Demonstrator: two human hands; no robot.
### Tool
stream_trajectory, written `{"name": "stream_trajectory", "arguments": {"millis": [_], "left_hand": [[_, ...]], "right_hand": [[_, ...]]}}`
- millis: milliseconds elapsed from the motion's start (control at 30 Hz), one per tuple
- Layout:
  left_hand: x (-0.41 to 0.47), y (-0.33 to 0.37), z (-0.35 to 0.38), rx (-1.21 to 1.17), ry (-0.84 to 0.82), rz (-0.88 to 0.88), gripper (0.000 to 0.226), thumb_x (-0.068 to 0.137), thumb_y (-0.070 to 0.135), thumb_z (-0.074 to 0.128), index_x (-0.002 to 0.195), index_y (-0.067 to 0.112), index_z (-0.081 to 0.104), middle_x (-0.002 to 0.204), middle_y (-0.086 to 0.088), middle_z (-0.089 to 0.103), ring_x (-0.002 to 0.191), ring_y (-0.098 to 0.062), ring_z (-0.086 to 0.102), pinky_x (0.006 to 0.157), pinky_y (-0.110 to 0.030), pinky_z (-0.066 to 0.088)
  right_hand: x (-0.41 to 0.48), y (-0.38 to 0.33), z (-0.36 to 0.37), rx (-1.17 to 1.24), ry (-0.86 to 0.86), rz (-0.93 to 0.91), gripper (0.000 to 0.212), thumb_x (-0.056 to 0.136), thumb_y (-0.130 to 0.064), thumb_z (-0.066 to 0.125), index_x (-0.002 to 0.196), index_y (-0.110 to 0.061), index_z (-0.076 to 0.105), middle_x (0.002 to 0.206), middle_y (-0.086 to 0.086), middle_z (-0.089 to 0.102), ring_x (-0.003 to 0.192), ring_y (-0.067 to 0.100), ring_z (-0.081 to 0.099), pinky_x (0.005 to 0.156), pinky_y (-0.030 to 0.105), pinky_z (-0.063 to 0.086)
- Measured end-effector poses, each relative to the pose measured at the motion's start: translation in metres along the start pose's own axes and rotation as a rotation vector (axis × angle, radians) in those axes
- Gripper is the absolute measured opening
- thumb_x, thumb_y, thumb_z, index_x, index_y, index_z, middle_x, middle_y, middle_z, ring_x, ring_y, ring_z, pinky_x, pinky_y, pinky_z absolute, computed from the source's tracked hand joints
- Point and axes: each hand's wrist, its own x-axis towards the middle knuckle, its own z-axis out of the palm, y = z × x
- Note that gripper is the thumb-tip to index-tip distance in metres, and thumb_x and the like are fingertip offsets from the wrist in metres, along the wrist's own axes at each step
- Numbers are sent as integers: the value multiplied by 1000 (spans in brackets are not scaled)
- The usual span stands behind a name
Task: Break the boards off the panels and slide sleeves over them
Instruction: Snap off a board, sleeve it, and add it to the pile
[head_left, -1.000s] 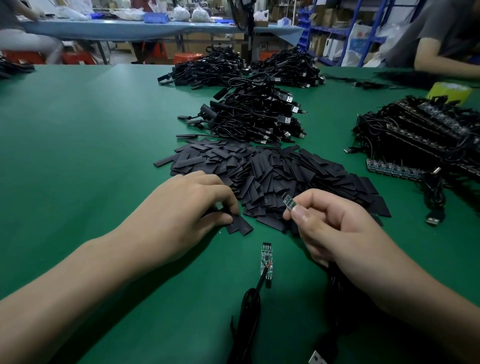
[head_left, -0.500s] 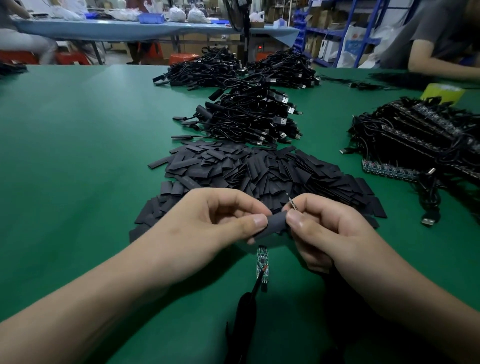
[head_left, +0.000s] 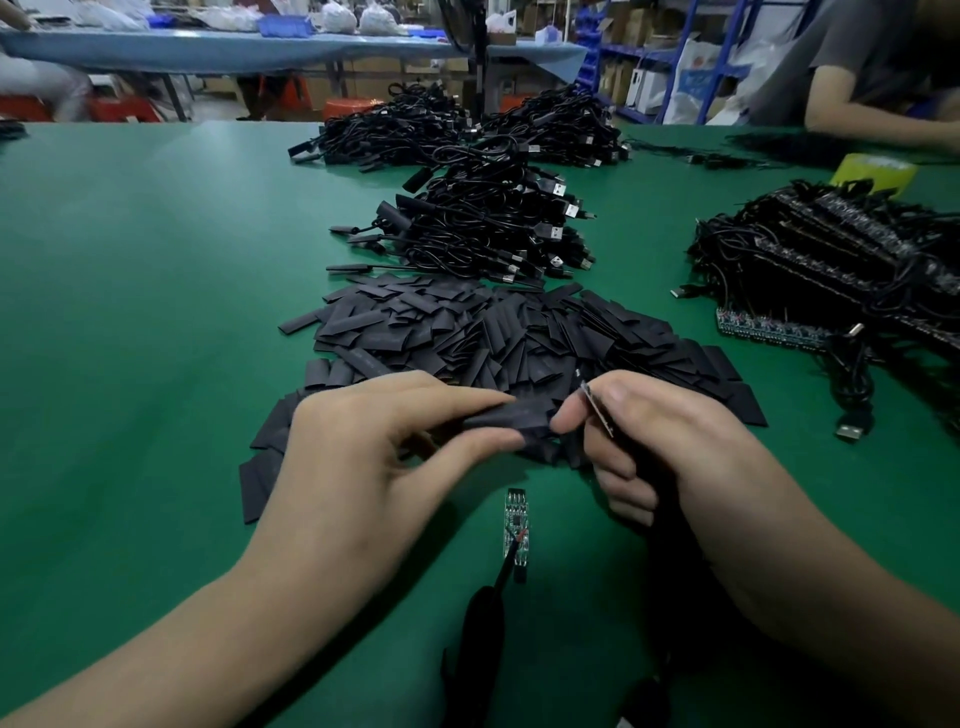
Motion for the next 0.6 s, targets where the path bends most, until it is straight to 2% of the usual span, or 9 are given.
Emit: {"name": "stream_trajectory", "arguments": {"millis": [167,300,400,600], "left_hand": [[0,-5,1,-63,15,-82,22,76,39,80,97,31,81,82,20,75,75,3,69,72,-11,49],[-1,-8,1,-120,-12,-129,22,77,39,82,96,30,81,82,19,76,78,1,70,74,-17,53],[-1,-8,2,-145,-55,-126,21,77,38,75,97,32,81,82,18,76,77,-1,70,71,-15,51],[-2,-9,1,-136,-87,-99,20,81,40,73,98,32,81,77,20,73,73,-1,69,68,-10,46]], "right_hand": [[-1,2,-2,-99,-41,-29,15,96,-32,63,93,-21,73,58,-2,41,50,9,32,45,20,26],[-4,0,-4,-142,-26,-76,5,93,-26,61,94,-23,65,59,-3,47,51,10,37,47,18,34],[-6,-1,-4,-252,-29,-111,10,99,-24,62,91,-29,67,61,-11,53,54,6,43,50,14,37],[-5,-5,-2,-275,2,-125,18,99,-16,63,89,-29,70,60,-15,53,51,1,44,48,11,36]]}}
